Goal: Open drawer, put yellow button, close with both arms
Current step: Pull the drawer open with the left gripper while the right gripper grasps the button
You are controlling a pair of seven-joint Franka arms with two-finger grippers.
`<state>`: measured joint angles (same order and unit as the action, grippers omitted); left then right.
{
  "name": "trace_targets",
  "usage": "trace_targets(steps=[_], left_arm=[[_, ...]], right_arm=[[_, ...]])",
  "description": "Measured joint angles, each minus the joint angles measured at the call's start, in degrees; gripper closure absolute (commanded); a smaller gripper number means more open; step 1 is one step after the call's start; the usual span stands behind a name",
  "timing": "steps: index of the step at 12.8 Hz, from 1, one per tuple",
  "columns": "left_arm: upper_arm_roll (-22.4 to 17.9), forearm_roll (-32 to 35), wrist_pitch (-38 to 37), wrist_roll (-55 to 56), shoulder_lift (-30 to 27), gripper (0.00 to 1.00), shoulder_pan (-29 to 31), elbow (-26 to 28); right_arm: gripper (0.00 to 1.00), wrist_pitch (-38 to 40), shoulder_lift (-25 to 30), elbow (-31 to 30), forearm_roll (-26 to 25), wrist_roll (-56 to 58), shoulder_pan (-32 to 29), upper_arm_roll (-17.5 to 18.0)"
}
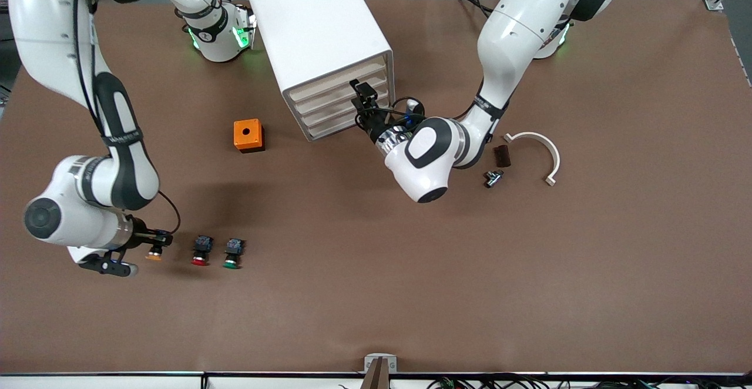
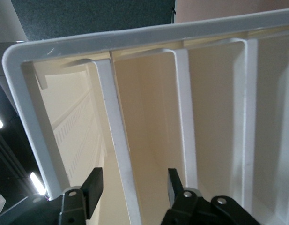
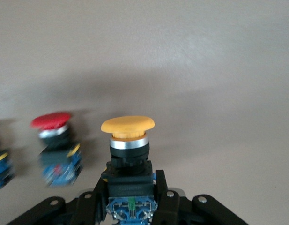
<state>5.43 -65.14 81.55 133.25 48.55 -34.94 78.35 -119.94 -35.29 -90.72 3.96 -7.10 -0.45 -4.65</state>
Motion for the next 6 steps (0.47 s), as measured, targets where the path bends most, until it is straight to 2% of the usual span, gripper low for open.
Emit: trace_targets(steps=[3,6], left_arm=[[0.0,-0.1,-0.2,1.2,0.0,0.55,-1.3,0.0],[0.2,-0.1,-0.9,3.0,0.1,0.74,-2.8,0.2]], right_arm=[[1.0,13.1,9.6,0.1,0.7,-8.8,2.2,0.2],[1.0,20.6,16.7,-0.7,4.2,-18.2,6.5,0.3]])
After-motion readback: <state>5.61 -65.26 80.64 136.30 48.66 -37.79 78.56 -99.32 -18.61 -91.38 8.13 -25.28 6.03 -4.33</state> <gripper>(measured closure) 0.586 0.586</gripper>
